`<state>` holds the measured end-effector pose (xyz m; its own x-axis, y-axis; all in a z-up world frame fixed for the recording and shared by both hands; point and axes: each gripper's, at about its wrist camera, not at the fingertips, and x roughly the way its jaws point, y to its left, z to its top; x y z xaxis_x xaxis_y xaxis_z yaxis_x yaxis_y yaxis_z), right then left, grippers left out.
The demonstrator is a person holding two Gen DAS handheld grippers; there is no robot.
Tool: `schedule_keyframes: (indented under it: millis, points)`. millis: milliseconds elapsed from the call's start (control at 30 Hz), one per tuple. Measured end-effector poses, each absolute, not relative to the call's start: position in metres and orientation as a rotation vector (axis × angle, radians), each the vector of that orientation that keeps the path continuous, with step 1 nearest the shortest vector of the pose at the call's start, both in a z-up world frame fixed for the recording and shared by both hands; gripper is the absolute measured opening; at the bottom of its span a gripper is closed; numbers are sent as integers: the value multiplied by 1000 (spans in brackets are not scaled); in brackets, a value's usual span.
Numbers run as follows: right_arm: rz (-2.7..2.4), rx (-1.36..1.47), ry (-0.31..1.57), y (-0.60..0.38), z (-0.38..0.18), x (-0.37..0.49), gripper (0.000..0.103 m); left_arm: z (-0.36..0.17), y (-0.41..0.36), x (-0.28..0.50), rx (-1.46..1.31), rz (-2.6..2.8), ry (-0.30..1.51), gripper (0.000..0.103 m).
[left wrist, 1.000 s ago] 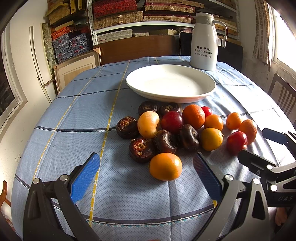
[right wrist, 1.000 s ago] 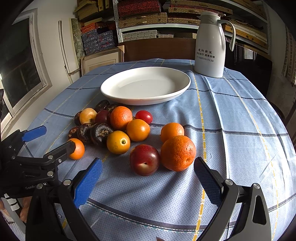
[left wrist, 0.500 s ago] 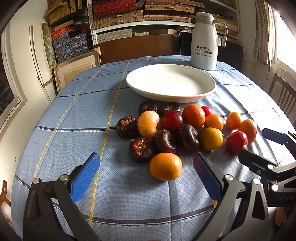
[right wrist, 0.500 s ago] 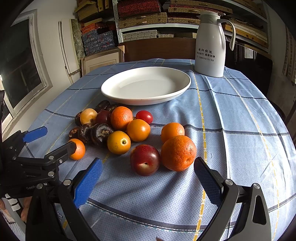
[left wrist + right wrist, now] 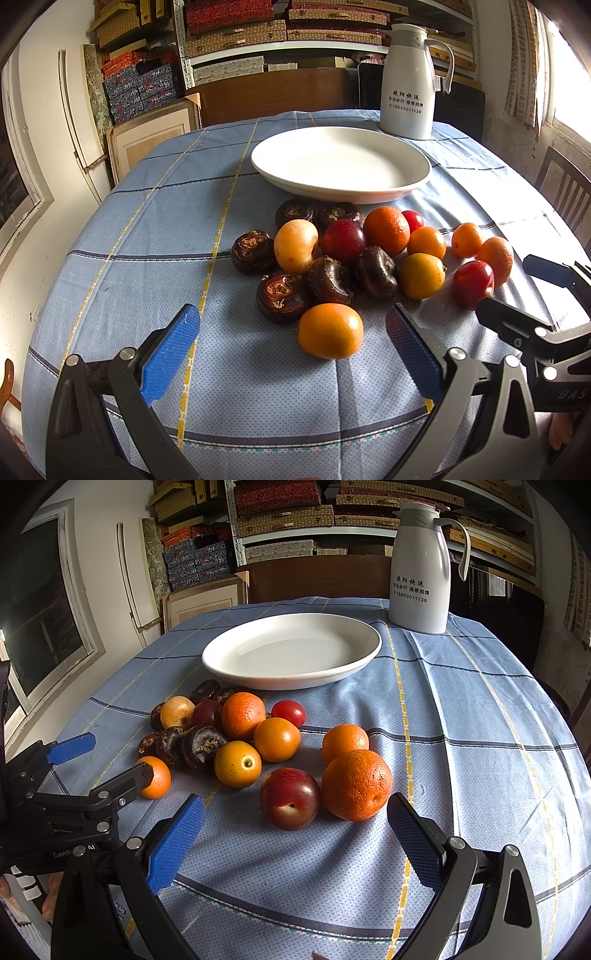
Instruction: Organize fruits
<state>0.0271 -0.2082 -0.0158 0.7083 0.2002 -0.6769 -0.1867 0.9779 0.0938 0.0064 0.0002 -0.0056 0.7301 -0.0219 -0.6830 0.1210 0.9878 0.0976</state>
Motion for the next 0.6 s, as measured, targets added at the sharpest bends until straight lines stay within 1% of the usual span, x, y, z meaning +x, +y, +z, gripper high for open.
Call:
schedule_keyframes:
  millis: [600]
  points:
    - [214, 20, 758, -205, -16, 27, 99, -9, -4, 4, 144, -82, 751, 99]
